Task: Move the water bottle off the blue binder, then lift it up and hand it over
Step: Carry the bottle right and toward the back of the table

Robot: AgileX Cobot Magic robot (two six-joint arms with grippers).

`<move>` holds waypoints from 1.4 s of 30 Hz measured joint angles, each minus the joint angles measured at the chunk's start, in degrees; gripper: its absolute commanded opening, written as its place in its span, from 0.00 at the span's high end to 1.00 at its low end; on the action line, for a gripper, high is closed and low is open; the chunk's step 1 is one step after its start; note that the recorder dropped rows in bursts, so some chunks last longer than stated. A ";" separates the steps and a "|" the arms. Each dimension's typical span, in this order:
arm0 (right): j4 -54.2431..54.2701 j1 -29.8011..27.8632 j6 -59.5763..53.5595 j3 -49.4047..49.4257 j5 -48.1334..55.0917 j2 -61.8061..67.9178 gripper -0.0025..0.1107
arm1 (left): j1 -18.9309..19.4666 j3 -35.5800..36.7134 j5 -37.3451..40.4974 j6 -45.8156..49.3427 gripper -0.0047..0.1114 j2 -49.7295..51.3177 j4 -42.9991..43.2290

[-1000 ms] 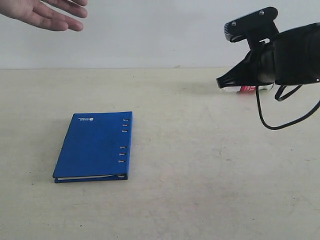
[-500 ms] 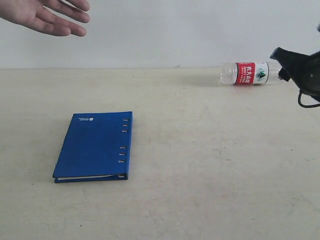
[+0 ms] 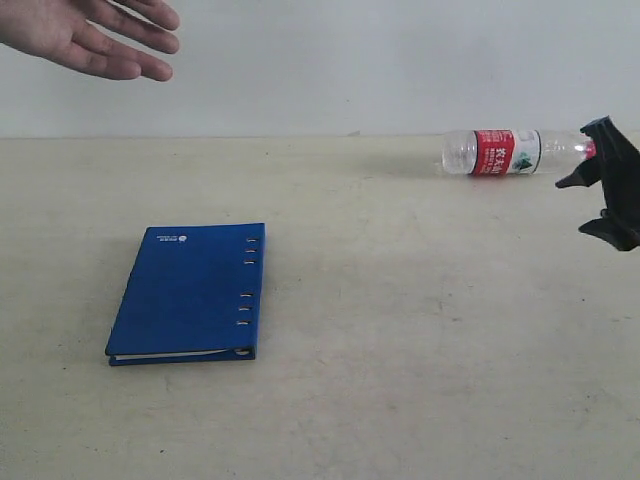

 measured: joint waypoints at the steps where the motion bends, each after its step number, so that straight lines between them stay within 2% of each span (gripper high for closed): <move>1: 0.00 -0.72 0.00 -1.35 2.33 2.26 0.49 | 0.00 0.00 0.00 0.00 0.92 0.00 0.00; 10: -0.20 -2.19 -1.60 -17.26 4.16 16.70 0.49 | 0.00 0.00 0.00 0.00 0.92 0.00 0.00; 16: -0.20 -2.19 -1.22 -26.59 -0.82 21.40 0.49 | 0.00 0.00 0.00 0.00 0.92 0.00 0.00; 21: -0.06 -2.31 5.63 -30.32 -5.47 25.68 0.49 | 0.00 0.00 0.00 0.00 0.92 0.00 0.00; 27: 0.56 -2.65 12.16 -46.24 0.90 35.97 0.49 | 0.00 0.00 0.00 0.00 0.92 0.00 0.00; 33: 0.76 -2.65 11.63 -61.83 8.18 44.56 0.49 | 0.00 0.00 0.00 0.00 0.92 0.00 0.00; 39: -0.71 -2.65 9.18 -66.34 7.64 46.27 0.49 | 0.00 0.00 0.00 0.00 0.92 0.00 0.00; 42: -0.95 -2.65 8.66 -67.79 3.18 46.36 0.49 | 0.00 0.00 0.00 0.00 0.92 0.00 0.00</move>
